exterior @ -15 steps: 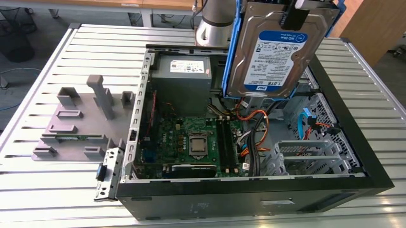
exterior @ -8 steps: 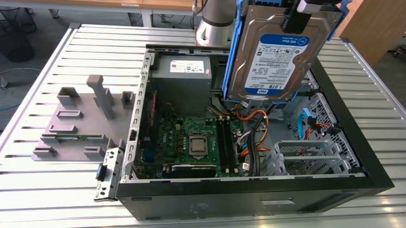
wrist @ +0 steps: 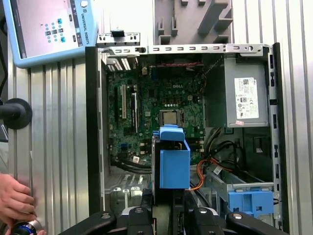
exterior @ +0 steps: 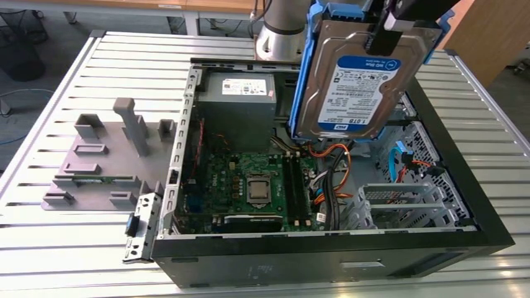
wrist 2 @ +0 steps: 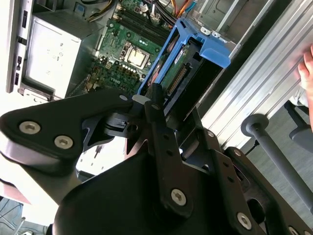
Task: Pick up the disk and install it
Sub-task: 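Pick up the disk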
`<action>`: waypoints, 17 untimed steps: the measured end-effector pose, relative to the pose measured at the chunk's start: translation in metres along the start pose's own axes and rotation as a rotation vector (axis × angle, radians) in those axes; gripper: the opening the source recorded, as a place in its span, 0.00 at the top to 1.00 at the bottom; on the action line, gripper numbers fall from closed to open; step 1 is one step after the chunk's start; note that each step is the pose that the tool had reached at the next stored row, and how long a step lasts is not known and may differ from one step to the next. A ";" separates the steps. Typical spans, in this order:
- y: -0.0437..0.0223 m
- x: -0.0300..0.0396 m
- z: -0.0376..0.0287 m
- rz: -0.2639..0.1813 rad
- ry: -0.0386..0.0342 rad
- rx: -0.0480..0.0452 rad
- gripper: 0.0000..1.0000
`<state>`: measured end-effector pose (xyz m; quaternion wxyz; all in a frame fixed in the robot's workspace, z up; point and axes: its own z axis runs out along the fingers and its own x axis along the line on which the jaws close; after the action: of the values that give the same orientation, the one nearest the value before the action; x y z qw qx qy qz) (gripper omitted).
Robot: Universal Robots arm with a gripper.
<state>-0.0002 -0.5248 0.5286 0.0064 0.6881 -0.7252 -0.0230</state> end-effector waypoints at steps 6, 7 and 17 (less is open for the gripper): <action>-0.0003 0.0001 0.0052 0.000 0.0002 0.0000 0.65; -0.0003 0.0001 0.0052 0.000 0.0003 -0.0001 0.65; -0.0002 -0.0023 0.0063 0.000 0.0000 0.0000 0.65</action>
<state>-0.0001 -0.5223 0.5224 0.0064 0.6881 -0.7252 -0.0230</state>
